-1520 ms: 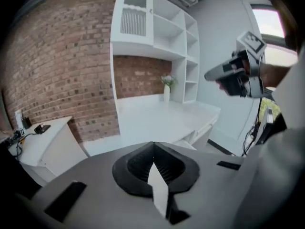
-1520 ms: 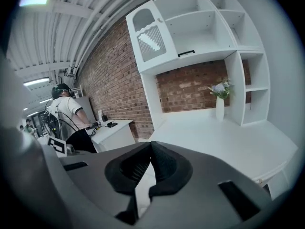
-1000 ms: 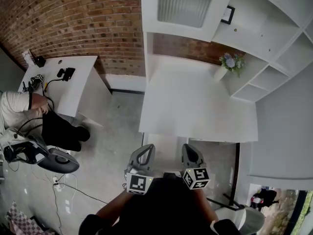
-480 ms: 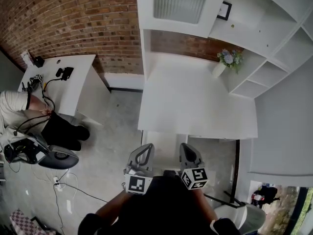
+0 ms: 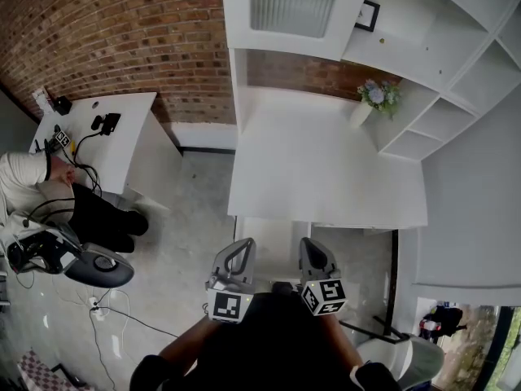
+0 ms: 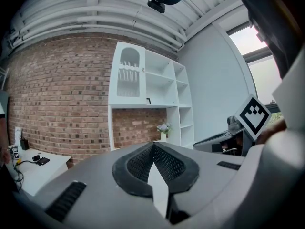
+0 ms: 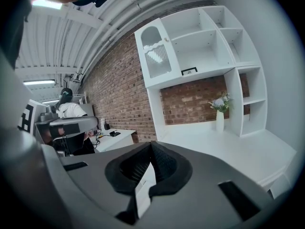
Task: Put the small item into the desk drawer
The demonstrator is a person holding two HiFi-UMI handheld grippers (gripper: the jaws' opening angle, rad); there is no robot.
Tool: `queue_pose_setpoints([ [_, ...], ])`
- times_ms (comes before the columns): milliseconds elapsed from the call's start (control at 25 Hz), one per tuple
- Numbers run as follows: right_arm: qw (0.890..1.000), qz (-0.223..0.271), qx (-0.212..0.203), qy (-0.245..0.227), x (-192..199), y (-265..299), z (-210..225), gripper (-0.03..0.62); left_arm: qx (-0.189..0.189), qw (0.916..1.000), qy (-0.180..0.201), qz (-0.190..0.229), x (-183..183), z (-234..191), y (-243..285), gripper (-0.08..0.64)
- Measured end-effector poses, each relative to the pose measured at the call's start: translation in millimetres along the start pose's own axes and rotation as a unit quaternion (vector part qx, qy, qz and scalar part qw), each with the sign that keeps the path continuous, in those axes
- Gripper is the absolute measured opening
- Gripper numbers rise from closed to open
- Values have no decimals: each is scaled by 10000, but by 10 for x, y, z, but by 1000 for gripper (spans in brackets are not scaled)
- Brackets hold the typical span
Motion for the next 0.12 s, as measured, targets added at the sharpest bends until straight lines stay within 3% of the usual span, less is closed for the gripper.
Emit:
queue_pose_setpoints([
  [120,10000,7,-12,-3,-2,-26,-9,12,-2,10000,14,-37,-2,12,-19,25],
])
Point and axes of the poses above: the fingertips, and each gripper's own axes: y forward along the fingers, z to its right, x out of its underside, the point moved 10 cm from there along -y, backward along the fingers, and after that the axes turned 10 degrees about x, right-handed, at the moved point
